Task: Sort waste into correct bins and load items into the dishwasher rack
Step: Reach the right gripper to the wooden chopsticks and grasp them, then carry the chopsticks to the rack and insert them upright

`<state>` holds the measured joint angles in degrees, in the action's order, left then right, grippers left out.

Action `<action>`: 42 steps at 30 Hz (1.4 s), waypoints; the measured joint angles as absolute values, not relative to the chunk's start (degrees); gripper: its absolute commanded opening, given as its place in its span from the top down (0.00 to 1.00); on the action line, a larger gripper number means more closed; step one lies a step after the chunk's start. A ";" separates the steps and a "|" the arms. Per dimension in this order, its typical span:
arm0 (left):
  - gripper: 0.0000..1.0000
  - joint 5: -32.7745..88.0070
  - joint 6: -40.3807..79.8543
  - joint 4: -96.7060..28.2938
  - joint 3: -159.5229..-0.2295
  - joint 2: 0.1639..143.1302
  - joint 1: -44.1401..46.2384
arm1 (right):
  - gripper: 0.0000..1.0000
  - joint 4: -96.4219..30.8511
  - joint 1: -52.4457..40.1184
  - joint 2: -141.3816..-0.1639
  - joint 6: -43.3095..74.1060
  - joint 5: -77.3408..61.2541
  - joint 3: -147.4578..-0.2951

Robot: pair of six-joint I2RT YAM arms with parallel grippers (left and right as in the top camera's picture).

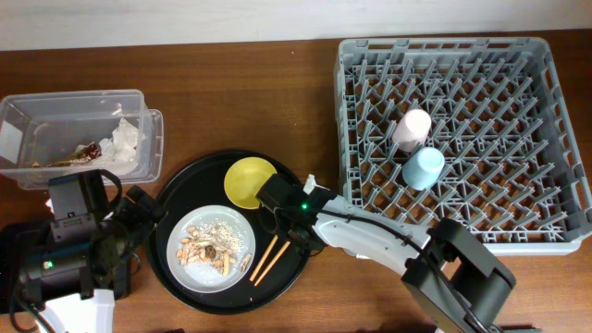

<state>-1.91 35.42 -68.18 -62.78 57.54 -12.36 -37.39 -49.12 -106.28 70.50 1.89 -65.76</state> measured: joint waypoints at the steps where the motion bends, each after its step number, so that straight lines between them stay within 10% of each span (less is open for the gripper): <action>1: 0.01 -1.91 35.42 -68.18 -62.78 57.54 -12.36 | 0.64 -37.39 -49.12 -106.37 70.50 1.89 -65.76; 16: 0.01 -1.91 35.42 -68.16 -62.78 57.52 -12.36 | 0.96 -41.06 -48.77 -108.03 72.84 2.09 -67.42; 25: 0.01 -1.91 35.42 -68.18 -62.78 57.52 -12.36 | 0.94 -54.46 -27.14 -95.44 36.86 4.08 -89.58; 34: 0.01 -1.91 35.42 -68.16 -62.78 57.52 -12.36 | 0.74 -41.85 -11.94 -102.21 9.96 4.71 -90.43; 41: 0.01 -1.91 35.42 -68.18 -62.78 57.52 -12.36 | 0.46 -43.35 -10.90 -107.00 8.19 4.40 -90.43; 42: 0.01 -1.91 35.42 -68.18 -62.78 57.52 -12.36 | 0.27 -44.62 -10.90 -106.98 8.01 3.14 -90.43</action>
